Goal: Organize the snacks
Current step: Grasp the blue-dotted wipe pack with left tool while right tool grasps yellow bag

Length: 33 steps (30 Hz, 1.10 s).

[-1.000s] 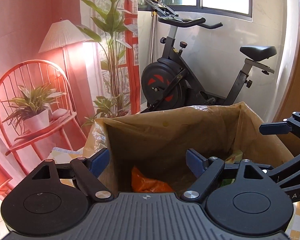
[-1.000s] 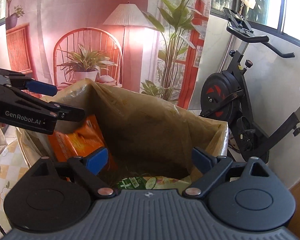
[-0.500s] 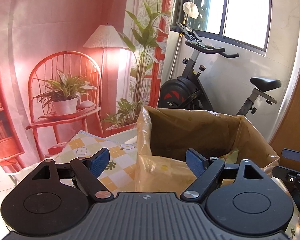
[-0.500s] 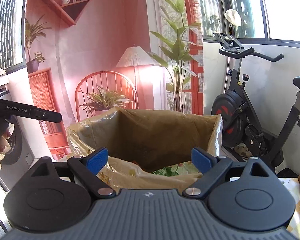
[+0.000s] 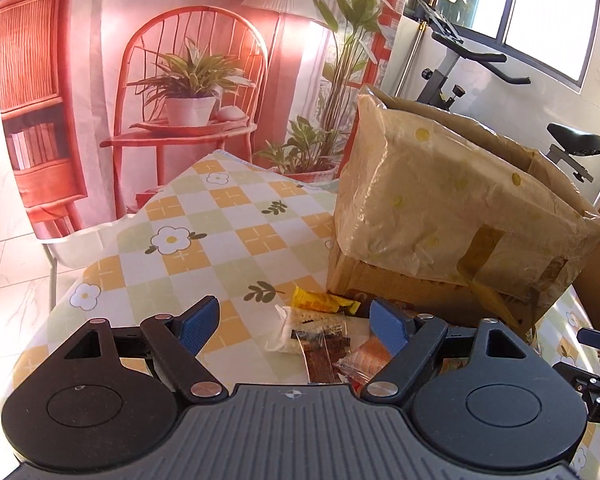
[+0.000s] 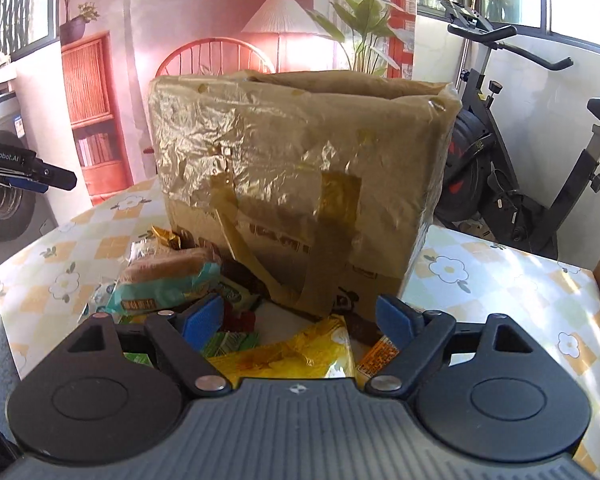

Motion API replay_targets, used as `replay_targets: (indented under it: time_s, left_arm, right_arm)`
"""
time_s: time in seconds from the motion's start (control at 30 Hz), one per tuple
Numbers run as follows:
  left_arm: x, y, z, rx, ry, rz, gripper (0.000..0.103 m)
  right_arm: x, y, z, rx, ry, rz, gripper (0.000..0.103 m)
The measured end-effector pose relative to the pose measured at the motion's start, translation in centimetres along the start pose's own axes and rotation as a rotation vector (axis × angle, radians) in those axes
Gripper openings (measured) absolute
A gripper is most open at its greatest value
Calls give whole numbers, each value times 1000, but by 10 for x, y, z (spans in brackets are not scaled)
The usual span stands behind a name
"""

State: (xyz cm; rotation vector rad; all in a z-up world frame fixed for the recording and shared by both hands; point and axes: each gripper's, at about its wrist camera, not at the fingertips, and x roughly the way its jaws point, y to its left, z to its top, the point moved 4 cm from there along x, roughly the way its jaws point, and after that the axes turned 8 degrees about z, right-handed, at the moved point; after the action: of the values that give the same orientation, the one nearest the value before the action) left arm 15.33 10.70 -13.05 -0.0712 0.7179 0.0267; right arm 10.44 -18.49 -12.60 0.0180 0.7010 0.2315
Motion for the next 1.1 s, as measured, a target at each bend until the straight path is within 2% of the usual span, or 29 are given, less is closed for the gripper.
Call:
replay_targets:
  time_s: [0.17,0.37,0.67,0.8,1.0,1.1]
  left_arm:
    - [9,-8,-33,-2,56,-17,84]
    - [17,-16,-50,18,88,-12,84]
    - [26,-18,-60,28,128,-2,84]
    - [32,-16,-66,30,154,3,81]
    - [49,-16,-82,22,221,-18,77]
    - [54,-18,-79,-10,222,-48,77]
  right_arm:
    - [5,6,-30,-69,105,14,87]
    - [20,15,-51,-157,154,0,89]
    - [53,7,-61,-121,139,-87,87]
    - [48,8,-59,-87,86,-75,77]
    - [39,7,-52,-35,35,-78,74]
    - [37,7,-51,-22,29,-79,74]
